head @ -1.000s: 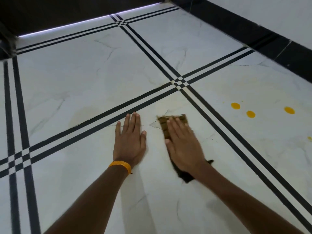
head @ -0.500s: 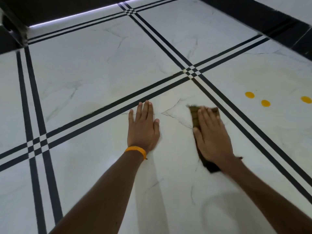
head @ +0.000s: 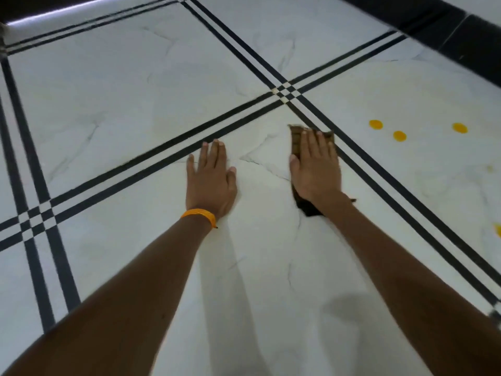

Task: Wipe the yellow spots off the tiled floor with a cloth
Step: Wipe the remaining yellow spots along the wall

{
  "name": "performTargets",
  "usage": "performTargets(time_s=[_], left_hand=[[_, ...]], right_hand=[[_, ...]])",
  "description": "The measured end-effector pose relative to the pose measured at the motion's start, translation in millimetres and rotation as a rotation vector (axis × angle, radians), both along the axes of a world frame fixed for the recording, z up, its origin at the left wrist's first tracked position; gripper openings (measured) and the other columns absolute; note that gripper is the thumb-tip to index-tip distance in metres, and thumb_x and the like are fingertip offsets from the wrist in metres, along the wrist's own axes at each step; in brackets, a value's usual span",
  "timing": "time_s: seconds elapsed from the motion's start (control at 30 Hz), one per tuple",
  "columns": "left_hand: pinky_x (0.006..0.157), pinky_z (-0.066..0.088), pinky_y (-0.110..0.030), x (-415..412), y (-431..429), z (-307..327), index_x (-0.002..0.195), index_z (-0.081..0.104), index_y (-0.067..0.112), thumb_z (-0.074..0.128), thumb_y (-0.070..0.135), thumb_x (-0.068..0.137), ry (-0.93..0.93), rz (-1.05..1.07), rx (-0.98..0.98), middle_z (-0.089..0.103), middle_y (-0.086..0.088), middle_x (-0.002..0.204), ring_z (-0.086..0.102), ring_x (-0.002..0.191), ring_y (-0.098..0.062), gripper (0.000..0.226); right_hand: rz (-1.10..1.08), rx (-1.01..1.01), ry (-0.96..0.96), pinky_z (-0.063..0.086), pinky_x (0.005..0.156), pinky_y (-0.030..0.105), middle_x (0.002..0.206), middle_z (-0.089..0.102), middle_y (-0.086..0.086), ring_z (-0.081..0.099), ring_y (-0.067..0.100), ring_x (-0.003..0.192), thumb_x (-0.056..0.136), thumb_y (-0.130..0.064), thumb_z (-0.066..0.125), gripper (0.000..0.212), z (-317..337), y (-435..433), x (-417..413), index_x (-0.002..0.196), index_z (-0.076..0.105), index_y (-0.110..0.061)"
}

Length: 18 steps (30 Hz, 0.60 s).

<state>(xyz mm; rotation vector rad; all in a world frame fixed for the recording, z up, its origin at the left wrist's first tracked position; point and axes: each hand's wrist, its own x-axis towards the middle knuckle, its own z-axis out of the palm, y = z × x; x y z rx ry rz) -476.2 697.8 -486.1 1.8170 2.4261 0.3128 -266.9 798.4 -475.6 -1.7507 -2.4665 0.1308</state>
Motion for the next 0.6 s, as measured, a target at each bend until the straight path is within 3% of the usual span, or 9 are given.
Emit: performTargets(time_s=[0.1, 0.2, 0.33, 0.4, 0.47, 0.6], left_hand=[[0.123, 0.008, -0.053, -8, -2, 0, 0.158, 0.015, 0.01, 0.029, 0.032, 0.104, 0.016, 0.013, 0.001, 0.014, -0.006, 0.167, 0.008, 0.154, -0.024, 0.06], [0.123, 0.008, -0.053, -11, -2, 1, 0.158, 0.015, 0.01, 0.028, 0.033, 0.104, 0.005, 0.002, -0.003, 0.013, -0.006, 0.167, 0.007, 0.154, -0.024, 0.06], [0.123, 0.007, -0.051, -9, 0, -1, 0.158, 0.017, 0.01, 0.031, 0.032, 0.104, 0.003, -0.003, 0.011, 0.015, -0.006, 0.166, 0.009, 0.154, -0.024, 0.059], [0.122, 0.007, -0.052, -10, 0, -3, 0.157, 0.02, 0.009, 0.032, 0.03, 0.104, 0.003, -0.001, 0.021, 0.018, -0.007, 0.166, 0.011, 0.154, -0.026, 0.058], [0.121, 0.009, -0.053, -10, 0, -4, 0.156, 0.022, 0.009, 0.032, 0.027, 0.105, 0.006, -0.001, 0.029, 0.021, -0.008, 0.165, 0.014, 0.153, -0.027, 0.056], [0.121, 0.013, -0.056, 0, 0, 4, 0.153, 0.027, 0.0, 0.038, 0.014, 0.1, 0.074, -0.017, 0.001, 0.027, -0.017, 0.161, 0.017, 0.151, -0.034, 0.056]], right_hand=[[0.146, 0.018, 0.02, 0.008, 0.126, 0.048, 0.165, 0.026, 0.014, 0.017, 0.029, 0.154, 0.1, -0.037, 0.015, 0.067, 3, -43, -48, 0.159, 0.023, -0.006], [0.336, -0.01, 0.031, 0.012, 0.126, 0.046, 0.168, 0.021, 0.007, 0.011, 0.023, 0.156, 0.103, -0.043, 0.022, 0.066, 3, -102, -9, 0.16, 0.022, -0.009], [-0.032, 0.007, 0.027, 0.014, 0.126, 0.045, 0.166, 0.024, 0.011, 0.02, 0.027, 0.154, 0.102, -0.044, 0.02, 0.068, -2, -89, 120, 0.158, 0.025, -0.006], [-0.194, -0.003, -0.013, 0.013, 0.126, 0.047, 0.165, 0.025, 0.014, 0.02, 0.029, 0.154, 0.1, -0.044, 0.013, 0.071, -1, -79, 139, 0.158, 0.024, -0.003], [-0.173, 0.028, -0.002, 0.015, 0.125, 0.048, 0.164, 0.027, 0.016, 0.023, 0.031, 0.153, 0.1, -0.04, 0.017, 0.069, -3, -97, 118, 0.156, 0.027, -0.001], [0.098, -0.008, 0.019, 0.012, 0.126, 0.045, 0.168, 0.016, 0.004, 0.009, 0.021, 0.157, 0.102, -0.044, 0.016, 0.068, -1, -138, 131, 0.16, 0.018, -0.01]])
